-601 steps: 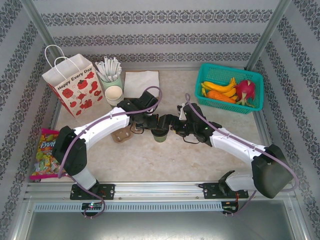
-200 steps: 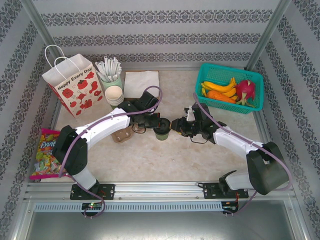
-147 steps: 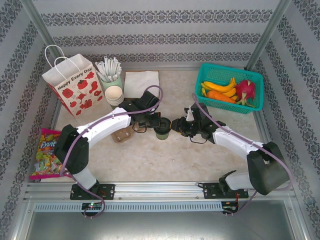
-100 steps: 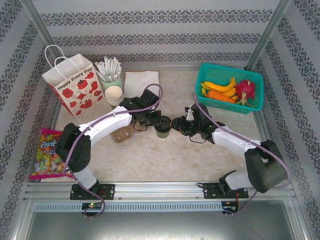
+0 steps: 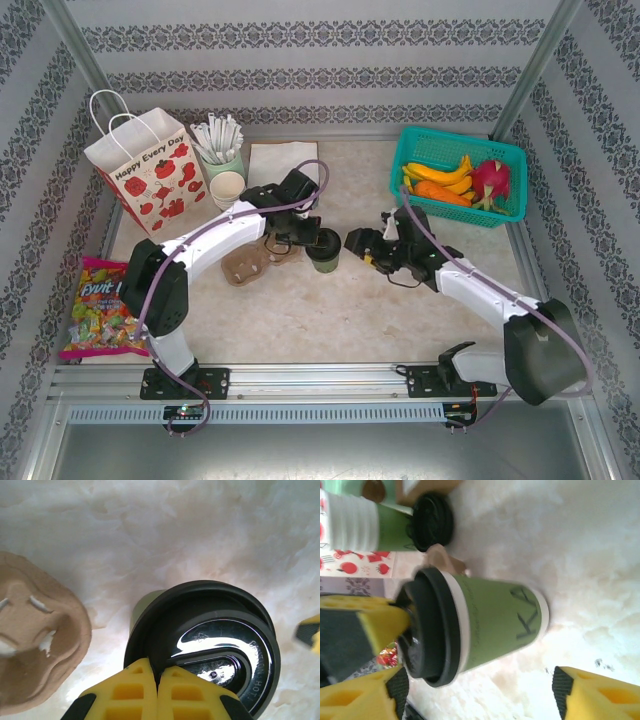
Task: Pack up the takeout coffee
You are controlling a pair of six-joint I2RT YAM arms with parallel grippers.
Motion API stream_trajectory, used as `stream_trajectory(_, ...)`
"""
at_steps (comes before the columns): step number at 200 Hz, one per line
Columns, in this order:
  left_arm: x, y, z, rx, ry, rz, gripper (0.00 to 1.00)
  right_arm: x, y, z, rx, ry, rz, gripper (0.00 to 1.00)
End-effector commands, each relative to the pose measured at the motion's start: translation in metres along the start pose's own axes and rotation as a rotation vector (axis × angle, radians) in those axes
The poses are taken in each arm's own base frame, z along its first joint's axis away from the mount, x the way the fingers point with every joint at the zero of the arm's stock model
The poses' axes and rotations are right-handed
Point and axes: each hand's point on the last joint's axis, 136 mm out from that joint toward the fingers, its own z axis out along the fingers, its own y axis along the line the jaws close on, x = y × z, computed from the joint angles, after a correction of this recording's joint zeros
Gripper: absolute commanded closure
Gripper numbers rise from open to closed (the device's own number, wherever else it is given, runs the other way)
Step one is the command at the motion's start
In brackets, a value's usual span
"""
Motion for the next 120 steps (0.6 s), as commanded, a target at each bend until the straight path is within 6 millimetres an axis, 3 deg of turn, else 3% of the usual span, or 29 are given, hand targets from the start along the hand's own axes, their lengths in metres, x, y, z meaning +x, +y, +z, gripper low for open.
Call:
stream_trajectory(1,0.024,0.011,-0.013,-0.068,0.114,0.141,1.00,-0.005,0.015,-0.008,-0.056,0.038,-0.025,0.13)
stream_trajectory(25,0.017,-0.007,-0.025,-0.009,0.106,0.208,1.00,-0.002,0.012,0.000,-0.060,0.108,-0.011,0.15)
stream_trajectory(53,0.018,-0.018,-0.024,0.015,0.096,0.296,1.00,0.001,0.009,0.012,-0.054,0.173,0.016,0.18)
stream_trajectory(81,0.023,-0.019,-0.014,0.002,0.087,0.361,1.00,0.003,0.015,0.018,-0.090,0.223,0.009,0.19)
stream_trajectory(120,0.027,-0.018,-0.003,-0.053,0.062,0.461,1.00,0.006,0.007,0.026,-0.080,0.256,0.025,0.19)
